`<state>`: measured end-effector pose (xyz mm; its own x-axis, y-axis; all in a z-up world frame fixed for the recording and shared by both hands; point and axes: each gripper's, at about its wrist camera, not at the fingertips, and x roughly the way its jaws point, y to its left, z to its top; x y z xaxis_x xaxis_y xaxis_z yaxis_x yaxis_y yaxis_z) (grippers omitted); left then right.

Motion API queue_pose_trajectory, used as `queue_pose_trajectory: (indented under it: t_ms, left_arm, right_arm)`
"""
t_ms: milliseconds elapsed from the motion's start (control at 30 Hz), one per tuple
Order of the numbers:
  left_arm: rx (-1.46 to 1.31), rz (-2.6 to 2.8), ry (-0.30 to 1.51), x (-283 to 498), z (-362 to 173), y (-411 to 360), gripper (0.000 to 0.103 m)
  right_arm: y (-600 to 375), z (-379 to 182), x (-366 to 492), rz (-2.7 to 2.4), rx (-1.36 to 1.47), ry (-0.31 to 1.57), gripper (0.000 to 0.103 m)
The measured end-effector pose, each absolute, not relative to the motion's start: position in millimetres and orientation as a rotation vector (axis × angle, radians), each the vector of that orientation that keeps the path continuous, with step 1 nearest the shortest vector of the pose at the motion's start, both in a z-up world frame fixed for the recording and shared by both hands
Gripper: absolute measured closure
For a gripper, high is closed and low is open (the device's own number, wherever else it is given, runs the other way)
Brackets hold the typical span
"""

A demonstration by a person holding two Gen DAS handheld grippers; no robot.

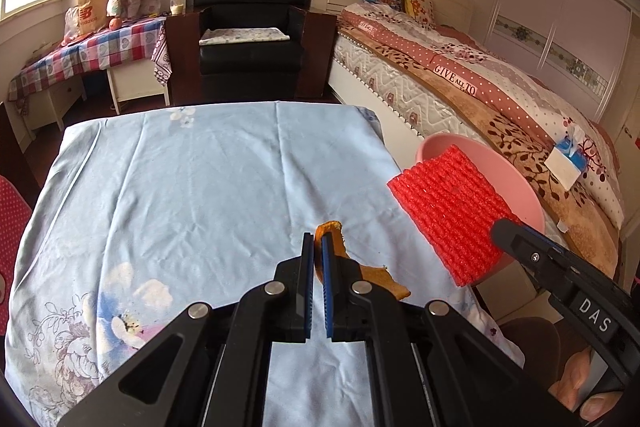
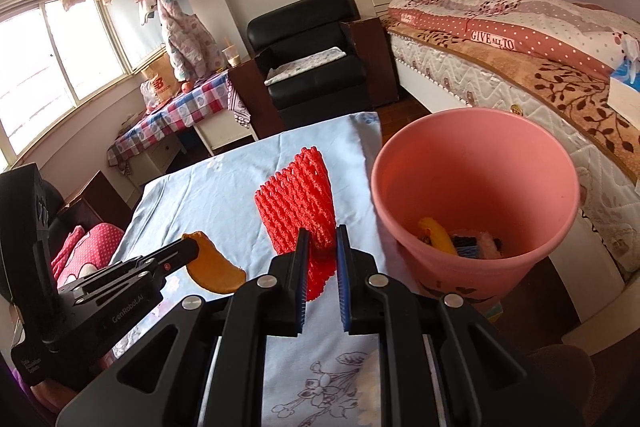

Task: Collect trash
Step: 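Carry the orange peel and red sleeve over the pink basin with both tools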

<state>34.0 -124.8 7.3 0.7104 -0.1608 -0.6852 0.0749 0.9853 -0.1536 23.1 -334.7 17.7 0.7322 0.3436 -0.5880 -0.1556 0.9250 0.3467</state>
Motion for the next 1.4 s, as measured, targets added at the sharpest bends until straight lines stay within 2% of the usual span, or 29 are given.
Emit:
queue_pose_trajectory:
  t_ms: [933, 1400]
  left_arm:
    - [-0.104, -0.307, 0.703, 85, 32, -205, 0.100]
    - [-0.046, -0.420, 0.745, 111, 13, -270, 0.100]
  right_arm:
    - [-420, 22, 46, 0.038, 0.358, 0.628, 0.090]
    - [-446, 8, 59, -0.039, 0.345, 0.650, 0.090]
